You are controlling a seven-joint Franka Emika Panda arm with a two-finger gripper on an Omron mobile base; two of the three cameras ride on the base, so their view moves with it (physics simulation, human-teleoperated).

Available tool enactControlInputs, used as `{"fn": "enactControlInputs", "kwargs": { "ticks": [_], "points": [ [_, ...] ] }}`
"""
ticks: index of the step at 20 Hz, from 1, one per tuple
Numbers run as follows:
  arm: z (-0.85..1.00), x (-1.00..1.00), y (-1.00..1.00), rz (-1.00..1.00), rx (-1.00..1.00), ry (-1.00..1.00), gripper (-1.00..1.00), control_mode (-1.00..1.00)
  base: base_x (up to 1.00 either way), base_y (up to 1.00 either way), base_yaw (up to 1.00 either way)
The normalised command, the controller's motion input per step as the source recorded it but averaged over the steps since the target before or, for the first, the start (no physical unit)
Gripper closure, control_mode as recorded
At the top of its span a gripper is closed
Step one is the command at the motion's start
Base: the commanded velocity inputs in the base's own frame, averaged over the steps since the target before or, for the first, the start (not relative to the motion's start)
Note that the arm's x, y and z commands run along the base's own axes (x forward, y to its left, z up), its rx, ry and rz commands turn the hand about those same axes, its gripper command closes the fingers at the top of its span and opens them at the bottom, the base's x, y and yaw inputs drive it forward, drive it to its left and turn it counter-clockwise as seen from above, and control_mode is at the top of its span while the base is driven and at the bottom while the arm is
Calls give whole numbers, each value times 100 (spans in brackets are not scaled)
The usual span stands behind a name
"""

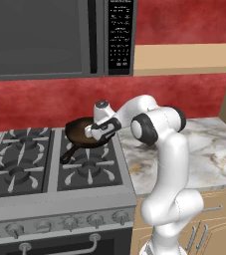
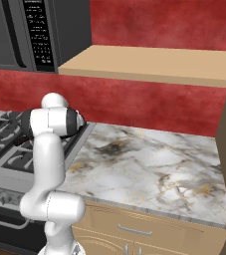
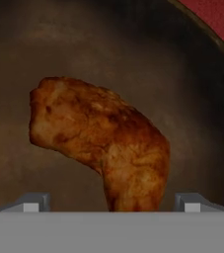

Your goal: Take the chicken drumsticks from the pan and place one on each plate on the dining counter.

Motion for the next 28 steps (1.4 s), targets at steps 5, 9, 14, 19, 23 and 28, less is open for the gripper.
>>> {"fn": "enactControlInputs", "kwargs": {
  "ticks": [5, 9, 14, 19, 23, 28],
  "points": [
    [-19, 13, 14, 0, 0, 6, -100, -100, 0, 0, 0],
    [-17, 13, 6, 0, 0, 7, -100, -100, 0, 0, 0],
    [-23, 3, 0, 0, 0, 11, 100, -100, 0, 0, 0],
    [-27, -6, 0, 0, 0, 12, 100, -100, 0, 0, 0],
    [-19, -30, 0, 0, 0, 2, 100, -100, 0, 0, 0],
    [-5, -33, 1, 0, 0, 0, 100, -100, 0, 0, 0]
  ]
}}
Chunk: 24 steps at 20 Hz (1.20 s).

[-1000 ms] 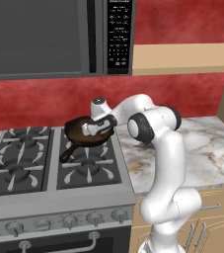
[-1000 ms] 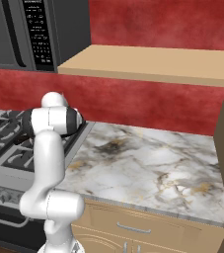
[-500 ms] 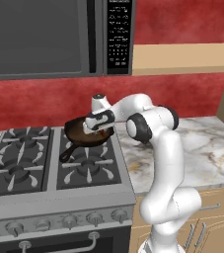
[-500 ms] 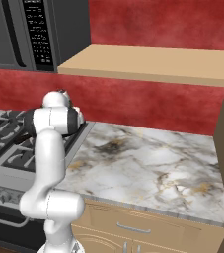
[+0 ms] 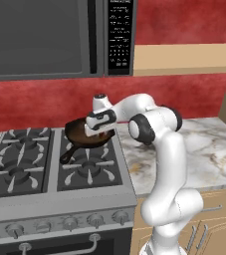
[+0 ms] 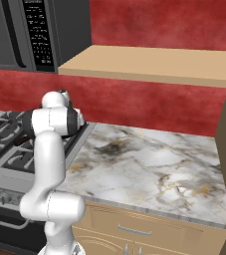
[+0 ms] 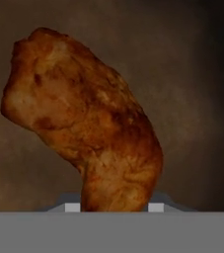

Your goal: Take the chicken drumsticks from the pan and place one on each plate on the dining counter.

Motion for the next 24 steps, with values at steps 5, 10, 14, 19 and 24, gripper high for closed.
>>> {"fn": "enactControlInputs", "kwargs": {
  "ticks": [5, 10, 14, 19, 24],
  "points": [
    [29, -14, 0, 0, 0, -4, 100, -100, 0, 0, 0],
    [48, -26, 0, 0, 0, -21, 100, -100, 0, 0, 0],
    [21, -59, 1, 0, 0, -23, 100, -100, 0, 0, 0],
    [26, -65, -1, 0, 0, -13, 100, -100, 0, 0, 0],
    [61, -73, -18, 0, 0, 0, 100, -100, 0, 0, 0]
  ]
}}
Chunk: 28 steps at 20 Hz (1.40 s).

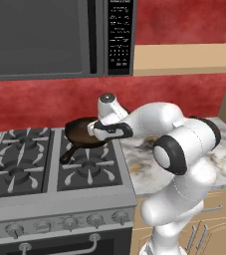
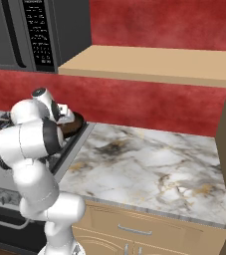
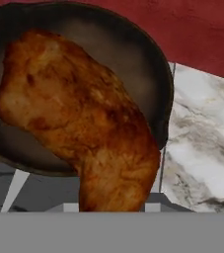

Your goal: Take the chicken drumsticks from the pan and place one on each plate on the dining counter.

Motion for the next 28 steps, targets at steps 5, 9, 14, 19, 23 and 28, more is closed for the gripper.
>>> {"fn": "enactControlInputs", "kwargs": {
  "ticks": [5, 9, 14, 19, 23, 28],
  "points": [
    [62, -77, -35, 0, 0, 12, 100, -100, 0, 0, 0],
    [33, -97, -44, 0, 0, 1, 100, -100, 0, 0, 0],
    [25, -99, -45, -2, 0, -12, 100, -100, 0, 0, 0],
    [22, -97, -47, -7, 0, -9, 100, -100, 0, 0, 0],
    [27, -100, -46, -13, 5, -1, 100, -100, 0, 0, 0],
    [31, -98, -44, -12, 11, 0, 100, -100, 0, 0, 0]
  ]
}}
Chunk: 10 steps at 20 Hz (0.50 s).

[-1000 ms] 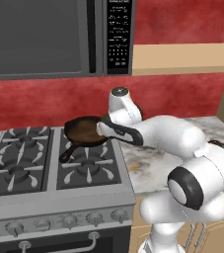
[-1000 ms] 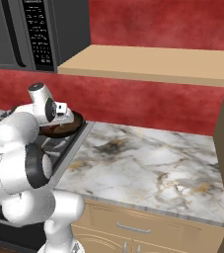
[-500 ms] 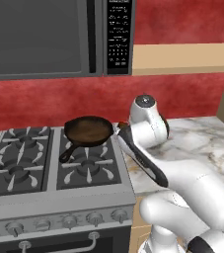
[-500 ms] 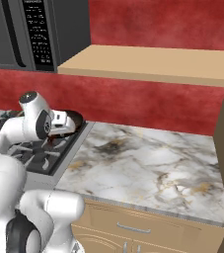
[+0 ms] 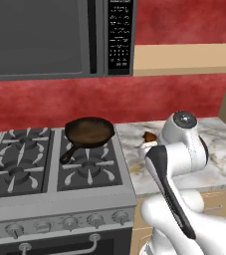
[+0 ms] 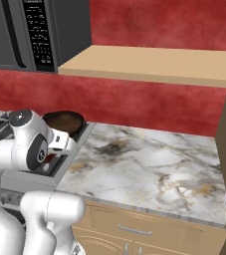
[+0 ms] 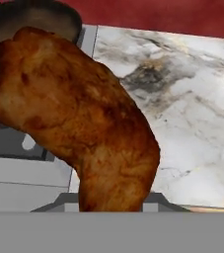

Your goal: Take the chicken drumsticks from the pan and place one on each plate on the dining counter.

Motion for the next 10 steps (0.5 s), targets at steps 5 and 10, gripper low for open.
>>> {"fn": "enactControlInputs", "kwargs": {
  "ticks": [5, 10],
  "points": [
    [40, -81, -52, -13, 10, 0, 100, -100, 0, 0, 0],
    [9, -36, -23, -7, 3, -3, 100, -100, 0, 0, 0]
  ]
}}
